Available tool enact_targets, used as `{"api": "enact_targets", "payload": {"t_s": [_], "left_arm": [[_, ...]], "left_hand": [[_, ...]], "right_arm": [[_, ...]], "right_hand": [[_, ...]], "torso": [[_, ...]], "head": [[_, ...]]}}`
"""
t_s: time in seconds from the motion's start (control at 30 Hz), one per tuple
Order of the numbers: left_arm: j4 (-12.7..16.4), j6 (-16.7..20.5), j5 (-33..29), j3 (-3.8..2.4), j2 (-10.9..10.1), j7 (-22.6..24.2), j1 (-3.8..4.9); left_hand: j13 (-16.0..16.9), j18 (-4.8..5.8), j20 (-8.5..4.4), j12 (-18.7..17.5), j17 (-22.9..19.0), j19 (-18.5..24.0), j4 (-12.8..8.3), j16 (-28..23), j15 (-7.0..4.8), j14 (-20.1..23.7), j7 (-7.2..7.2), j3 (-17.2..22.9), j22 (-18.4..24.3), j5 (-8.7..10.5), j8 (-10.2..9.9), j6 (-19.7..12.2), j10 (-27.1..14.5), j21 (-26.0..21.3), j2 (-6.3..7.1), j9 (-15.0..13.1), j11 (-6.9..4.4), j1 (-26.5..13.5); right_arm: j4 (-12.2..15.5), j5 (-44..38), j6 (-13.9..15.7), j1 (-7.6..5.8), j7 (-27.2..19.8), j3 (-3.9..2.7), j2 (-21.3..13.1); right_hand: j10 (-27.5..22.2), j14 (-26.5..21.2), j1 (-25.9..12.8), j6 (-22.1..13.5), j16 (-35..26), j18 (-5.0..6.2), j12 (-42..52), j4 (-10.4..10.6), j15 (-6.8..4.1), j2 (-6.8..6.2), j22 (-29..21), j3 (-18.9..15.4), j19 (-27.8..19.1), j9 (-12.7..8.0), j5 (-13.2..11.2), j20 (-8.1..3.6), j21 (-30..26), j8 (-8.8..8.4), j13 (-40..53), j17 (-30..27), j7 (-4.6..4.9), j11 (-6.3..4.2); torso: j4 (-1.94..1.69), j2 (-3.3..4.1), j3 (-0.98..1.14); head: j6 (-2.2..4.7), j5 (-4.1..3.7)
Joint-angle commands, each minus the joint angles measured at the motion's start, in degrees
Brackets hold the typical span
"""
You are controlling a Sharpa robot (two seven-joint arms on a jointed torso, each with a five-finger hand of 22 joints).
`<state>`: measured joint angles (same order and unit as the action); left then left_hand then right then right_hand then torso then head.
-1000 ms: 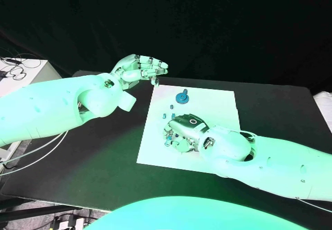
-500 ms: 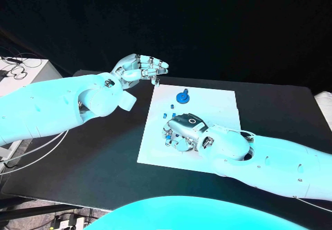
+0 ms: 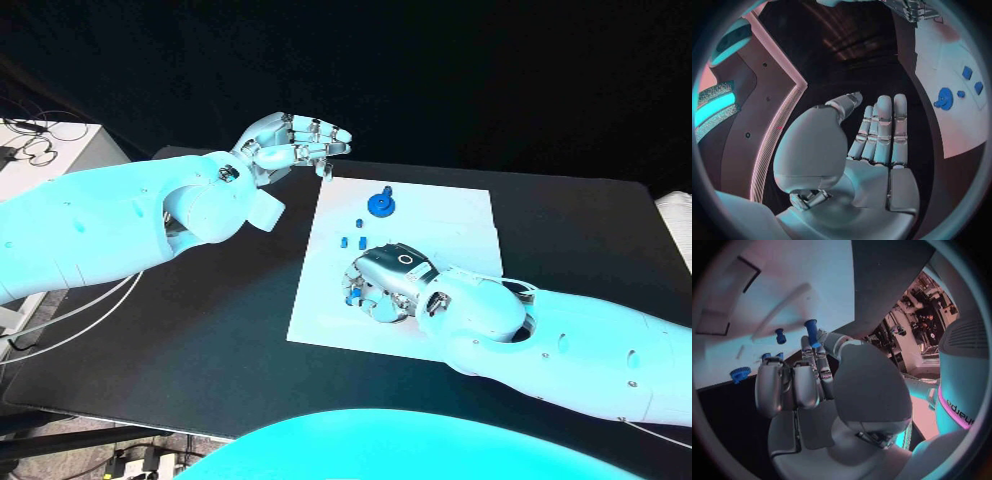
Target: Assemble the parts on the task board
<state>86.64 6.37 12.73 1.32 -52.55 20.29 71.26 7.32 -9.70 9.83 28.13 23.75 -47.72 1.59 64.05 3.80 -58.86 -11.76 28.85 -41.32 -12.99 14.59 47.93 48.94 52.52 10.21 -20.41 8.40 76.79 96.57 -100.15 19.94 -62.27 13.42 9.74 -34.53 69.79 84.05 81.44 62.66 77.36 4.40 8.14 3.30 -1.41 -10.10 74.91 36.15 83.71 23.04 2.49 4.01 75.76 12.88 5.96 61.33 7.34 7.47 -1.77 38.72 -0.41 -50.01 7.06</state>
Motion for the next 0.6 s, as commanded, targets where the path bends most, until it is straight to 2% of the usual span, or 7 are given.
{"api": "enact_targets", "payload": {"t_s": [0.03, 0.27, 0.6], "left_arm": [[0.14, -0.43, 0.01, -0.04, 0.02, 0.29, 0.04], [0.15, -0.48, 0.03, -0.04, 0.02, 0.25, 0.04], [0.16, -0.49, 0.03, -0.04, 0.03, 0.2, 0.04]], "left_hand": [[-0.05, -0.82, -0.02, 0.21, -0.07, -0.42, 0.27, -0.11, 0.32, 0.25, 0.07, -0.02, 0.05, -0.09, 0.27, -0.18, -0.4, -0.29, -0.15, -0.06, -0.06, -0.31], [-0.05, -0.82, -0.02, 0.21, -0.07, -0.42, 0.27, -0.11, 0.32, 0.25, 0.07, -0.02, 0.05, -0.09, 0.27, -0.18, -0.4, -0.29, -0.15, -0.06, -0.06, -0.31], [-0.05, -0.82, -0.02, 0.21, -0.07, -0.42, 0.27, -0.11, 0.32, 0.25, 0.07, -0.02, 0.05, -0.09, 0.27, -0.18, -0.4, -0.29, -0.15, -0.06, -0.06, -0.31]], "right_arm": [[0.34, -0.55, -0.53, 0.3, 0.17, 0.14, -0.24], [0.27, -0.63, -0.43, 0.4, 0.57, 0.14, -0.39], [-0.32, -1.47, -2.53, 0.41, 1.88, 0.14, 0.09]], "right_hand": [[5.15, 0.72, -0.09, 0.11, -0.18, -0.91, 0.38, -4.26, -0.44, 0.44, 1.64, 3.74, 0.6, 0.03, 0.38, -0.18, -0.17, 0.11, 0.14, 0.0, -0.12, -4.66], [5.15, 0.72, -0.09, 0.11, -0.18, -0.91, 0.38, -4.26, -0.44, 0.44, 1.64, 3.74, 0.6, 0.03, 0.38, -0.18, -0.17, 0.11, 0.14, 0.0, -0.12, -4.66], [5.11, 0.62, -0.33, 0.05, -0.46, -0.81, 0.27, -4.54, -0.42, 0.44, 1.33, 3.94, 0.43, 0.07, 0.39, -0.17, -0.53, 0.12, 0.18, -0.55, -0.09, -4.63]], "torso": [[-0.03, 0.01, -0.04], [-0.01, 0.02, -0.03], [0.04, 0.08, -0.03]], "head": [[0.01, -0.03], [0.01, 0.01], [0.01, -0.04]]}}
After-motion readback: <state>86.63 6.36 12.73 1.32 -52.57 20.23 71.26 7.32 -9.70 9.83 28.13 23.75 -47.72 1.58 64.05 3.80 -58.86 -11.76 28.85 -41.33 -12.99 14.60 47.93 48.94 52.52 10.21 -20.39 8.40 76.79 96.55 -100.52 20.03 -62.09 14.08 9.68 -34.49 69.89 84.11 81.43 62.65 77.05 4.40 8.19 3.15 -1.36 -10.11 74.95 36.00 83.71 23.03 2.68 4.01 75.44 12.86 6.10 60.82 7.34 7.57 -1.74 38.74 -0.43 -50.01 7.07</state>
